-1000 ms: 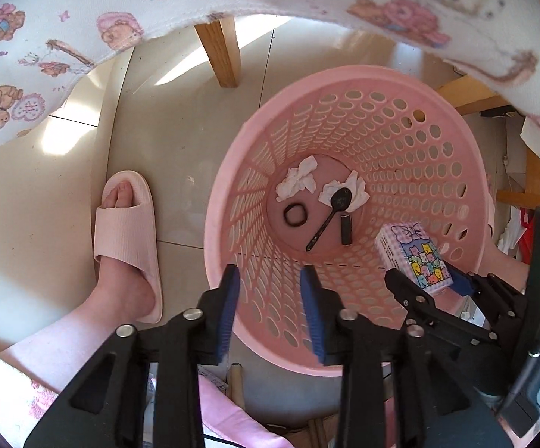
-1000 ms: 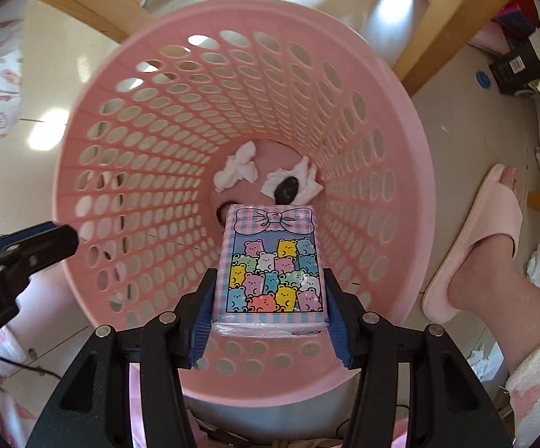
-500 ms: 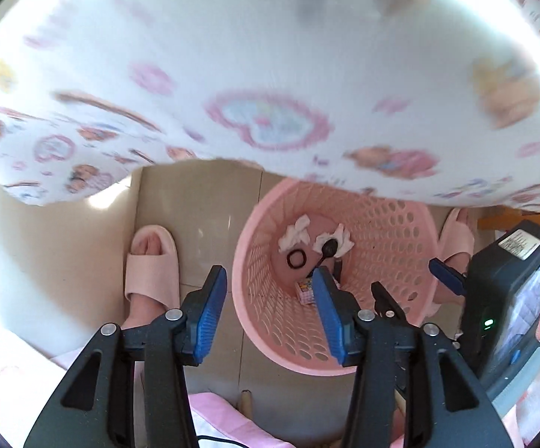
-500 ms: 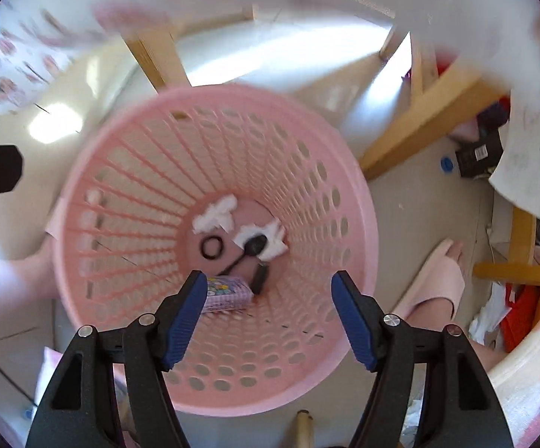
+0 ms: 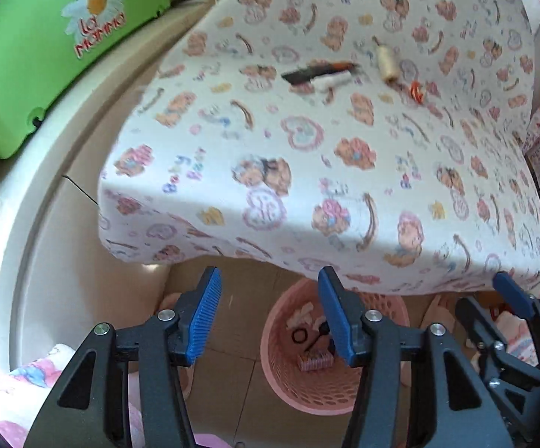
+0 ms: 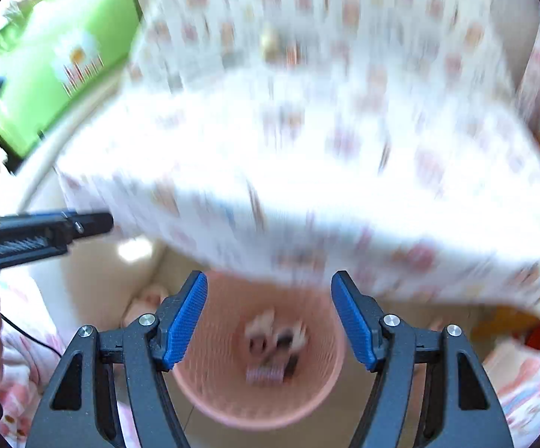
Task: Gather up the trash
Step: 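Move both open tools back up to the chair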
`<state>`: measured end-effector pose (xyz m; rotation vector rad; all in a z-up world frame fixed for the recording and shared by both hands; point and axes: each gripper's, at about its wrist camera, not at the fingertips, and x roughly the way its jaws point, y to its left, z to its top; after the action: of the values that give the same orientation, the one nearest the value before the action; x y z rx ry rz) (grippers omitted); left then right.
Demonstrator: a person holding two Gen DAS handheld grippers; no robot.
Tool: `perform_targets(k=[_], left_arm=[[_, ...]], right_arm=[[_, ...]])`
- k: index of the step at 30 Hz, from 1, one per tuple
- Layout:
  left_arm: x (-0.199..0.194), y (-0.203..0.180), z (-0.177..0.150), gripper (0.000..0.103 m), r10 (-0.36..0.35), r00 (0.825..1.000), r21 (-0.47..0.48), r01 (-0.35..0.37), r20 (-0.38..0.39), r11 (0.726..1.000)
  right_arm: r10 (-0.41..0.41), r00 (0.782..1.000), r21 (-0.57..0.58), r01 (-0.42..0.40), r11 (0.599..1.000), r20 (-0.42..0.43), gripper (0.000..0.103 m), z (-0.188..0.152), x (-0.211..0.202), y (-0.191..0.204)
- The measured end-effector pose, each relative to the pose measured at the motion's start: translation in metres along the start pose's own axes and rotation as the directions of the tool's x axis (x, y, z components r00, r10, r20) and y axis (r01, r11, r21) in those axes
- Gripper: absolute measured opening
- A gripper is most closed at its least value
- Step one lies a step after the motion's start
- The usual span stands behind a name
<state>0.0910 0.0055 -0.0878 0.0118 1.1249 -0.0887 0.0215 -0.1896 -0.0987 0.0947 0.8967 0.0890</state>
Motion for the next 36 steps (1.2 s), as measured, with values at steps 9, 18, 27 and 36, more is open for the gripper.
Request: perform_targets(k=[9, 18, 27, 36], left_arm=[[-0.043, 0.012, 0.015, 0.064, 0.032, 0.971, -0.04, -0.024, 0.235, 0.999], [-0.086, -0.013, 0.026, 0.092, 0.061, 0.916, 0.077, -0.099, 0.396, 0.992], [-0.121, -0.017, 0.088, 0.099, 0.029, 0.868, 0.084, -0.081, 0.495, 0.993], [-0.084, 0.0, 0.111, 0.102, -0.011, 0.883, 0.056, -0.017, 0.47, 0.998]], right_arm=[[0.03, 0.939, -0.03, -0.02, 0.999, 0.344, 0.071, 0.04, -0.083, -0.004], [0.156, 0.858, -0.178, -0.077, 0.981, 0.49, 0.095, 0.088, -0.135, 0.004], [0.15, 0.873, -0.195, -0.064, 0.979, 0.464, 0.096, 0.122, -0.107, -0.025], [0.013, 0.87, -0.059, 0.019, 0.998, 0.494, 0.096, 0.127, -0.069, -0.058]])
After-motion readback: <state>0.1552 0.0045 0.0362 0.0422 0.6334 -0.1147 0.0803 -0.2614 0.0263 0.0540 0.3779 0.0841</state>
